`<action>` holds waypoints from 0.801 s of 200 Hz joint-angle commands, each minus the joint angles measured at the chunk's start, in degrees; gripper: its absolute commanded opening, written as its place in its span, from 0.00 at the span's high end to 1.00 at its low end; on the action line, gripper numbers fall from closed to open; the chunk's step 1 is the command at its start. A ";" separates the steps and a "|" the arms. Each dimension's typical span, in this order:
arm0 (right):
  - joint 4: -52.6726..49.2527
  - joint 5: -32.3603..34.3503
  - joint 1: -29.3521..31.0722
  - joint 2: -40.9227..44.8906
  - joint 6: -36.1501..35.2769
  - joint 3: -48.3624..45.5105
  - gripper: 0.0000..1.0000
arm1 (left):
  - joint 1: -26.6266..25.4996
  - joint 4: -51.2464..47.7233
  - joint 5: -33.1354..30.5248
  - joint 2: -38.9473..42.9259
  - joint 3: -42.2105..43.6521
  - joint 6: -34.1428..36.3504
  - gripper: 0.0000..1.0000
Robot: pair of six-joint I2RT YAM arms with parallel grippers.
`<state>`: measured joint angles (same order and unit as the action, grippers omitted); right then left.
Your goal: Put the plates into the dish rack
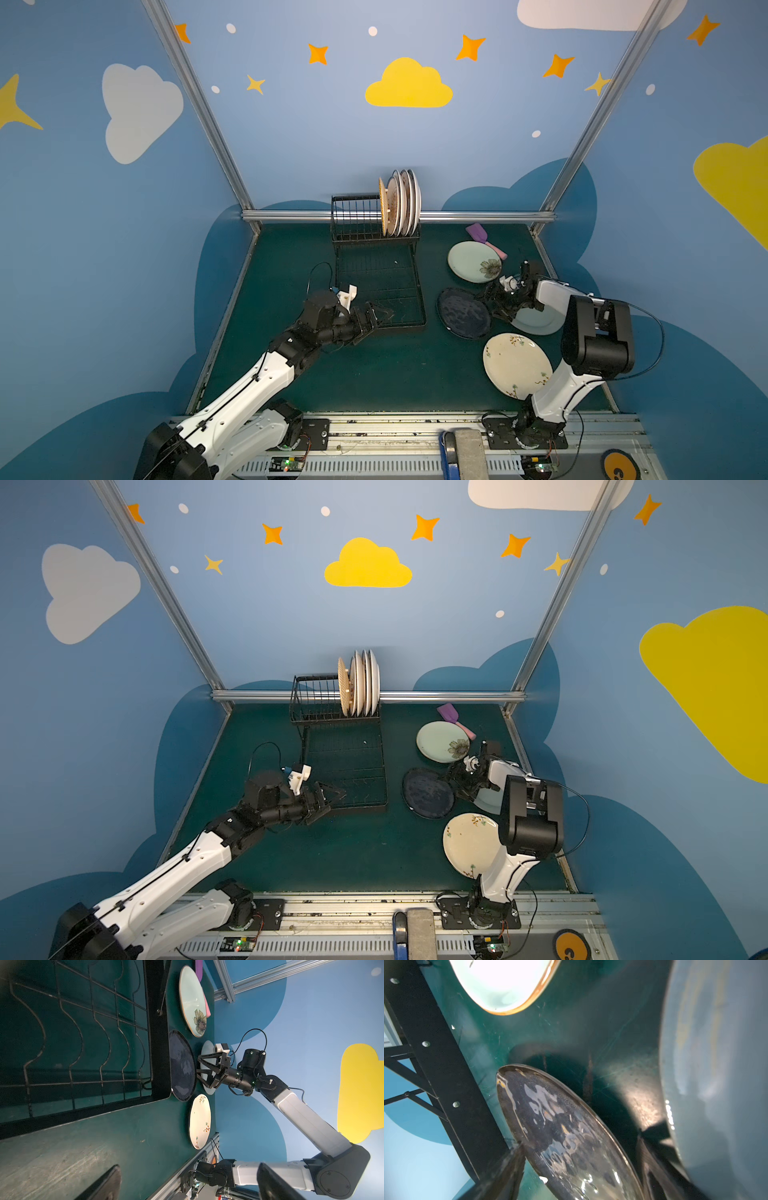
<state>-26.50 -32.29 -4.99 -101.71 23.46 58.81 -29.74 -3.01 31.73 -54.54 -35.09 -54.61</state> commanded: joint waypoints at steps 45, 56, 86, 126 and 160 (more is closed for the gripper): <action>3.60 -7.02 3.45 4.07 4.15 -7.61 0.29 | 1.93 -1.89 -0.70 1.74 -4.00 2.62 0.00; 4.89 -6.29 3.94 5.75 5.10 -9.68 0.36 | 2.41 -2.09 -0.36 1.77 -4.18 2.58 0.00; 9.49 -5.60 6.42 8.99 8.40 -14.15 0.54 | 3.53 -2.44 0.20 1.75 -4.03 2.50 0.00; 15.55 -3.57 8.60 9.21 13.34 -17.59 0.69 | 4.90 -1.74 0.96 2.28 -3.33 1.35 0.00; 20.08 -1.12 9.51 10.00 17.68 -20.04 0.78 | 5.81 -2.85 1.16 3.94 -3.21 1.26 0.00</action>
<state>-11.49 -36.49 3.68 -93.12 36.99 40.32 -24.62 -4.80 32.08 -52.38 -38.15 -53.43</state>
